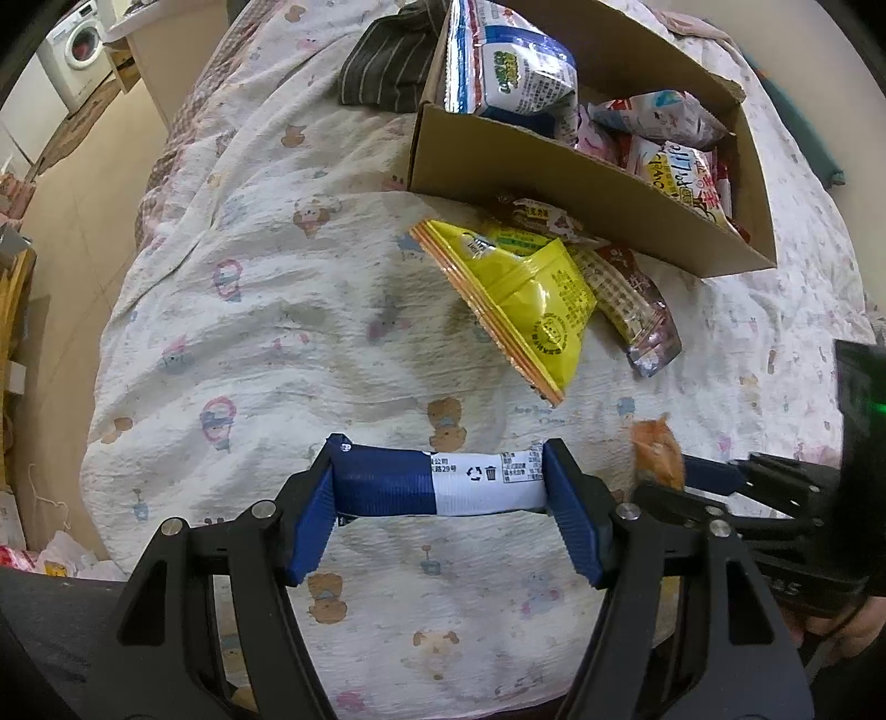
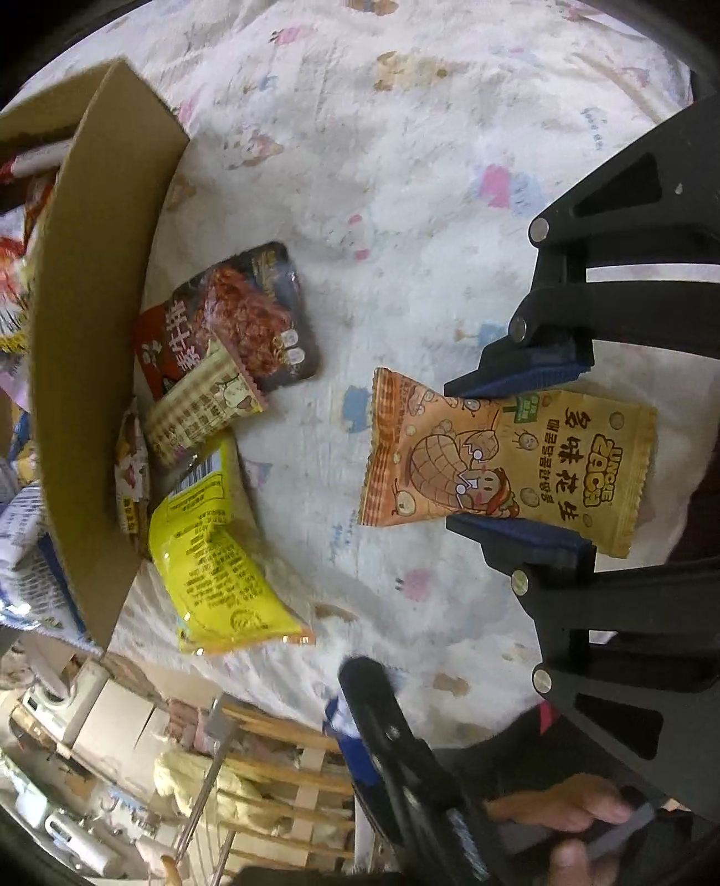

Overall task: Organize snacks
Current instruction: 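Grasp the blue-and-white bar with the left gripper while the right grasps the orange peanut packet, then carry both held snacks up over the box, then lower both snacks into the box and open both grippers, then withdraw both grippers from the box back over the pile, then grasp the yellow crisp bag with the left gripper while the right grasps the striped wafer bar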

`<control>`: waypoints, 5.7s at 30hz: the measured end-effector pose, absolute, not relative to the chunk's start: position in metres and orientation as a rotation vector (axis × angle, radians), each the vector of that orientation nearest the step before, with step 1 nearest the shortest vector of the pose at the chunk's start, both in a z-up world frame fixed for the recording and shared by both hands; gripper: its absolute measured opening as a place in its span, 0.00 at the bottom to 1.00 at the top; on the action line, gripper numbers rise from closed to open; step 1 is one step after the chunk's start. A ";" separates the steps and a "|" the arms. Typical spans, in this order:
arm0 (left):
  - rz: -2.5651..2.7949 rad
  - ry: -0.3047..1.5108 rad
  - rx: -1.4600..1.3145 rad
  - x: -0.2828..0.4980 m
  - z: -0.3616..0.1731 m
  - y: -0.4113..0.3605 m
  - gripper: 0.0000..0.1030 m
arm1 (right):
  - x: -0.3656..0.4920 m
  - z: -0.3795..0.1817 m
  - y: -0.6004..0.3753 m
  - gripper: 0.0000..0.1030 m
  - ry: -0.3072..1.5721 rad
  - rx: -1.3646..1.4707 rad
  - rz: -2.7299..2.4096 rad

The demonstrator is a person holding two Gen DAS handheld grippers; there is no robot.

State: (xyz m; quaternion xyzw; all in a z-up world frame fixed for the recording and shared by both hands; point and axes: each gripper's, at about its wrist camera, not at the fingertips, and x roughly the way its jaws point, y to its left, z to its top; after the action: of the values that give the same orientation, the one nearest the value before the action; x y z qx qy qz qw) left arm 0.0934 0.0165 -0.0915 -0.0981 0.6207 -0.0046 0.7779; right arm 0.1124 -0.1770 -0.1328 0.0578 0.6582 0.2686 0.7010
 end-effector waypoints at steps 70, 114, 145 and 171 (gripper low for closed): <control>-0.127 0.914 -0.059 0.280 -0.011 -0.028 0.84 | 0.271 -0.068 -0.205 0.40 1.053 0.279 0.458; -0.057 0.947 -0.076 0.206 -0.002 -0.008 0.84 | 0.229 -0.045 -0.230 0.68 1.000 0.337 0.424; 0.010 1.081 -0.063 0.120 -0.039 0.009 0.84 | 0.155 -0.081 -0.236 0.68 1.133 0.294 0.343; 0.033 1.281 -0.395 0.159 -0.095 0.017 0.84 | 0.165 -0.110 -0.247 0.68 1.242 0.318 0.260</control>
State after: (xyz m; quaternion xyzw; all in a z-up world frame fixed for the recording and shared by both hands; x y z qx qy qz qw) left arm 0.1593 0.0170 -0.0952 -0.1832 0.5937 0.0153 0.7834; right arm 0.1654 -0.2474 -0.1096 0.1478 0.5776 0.1210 0.7936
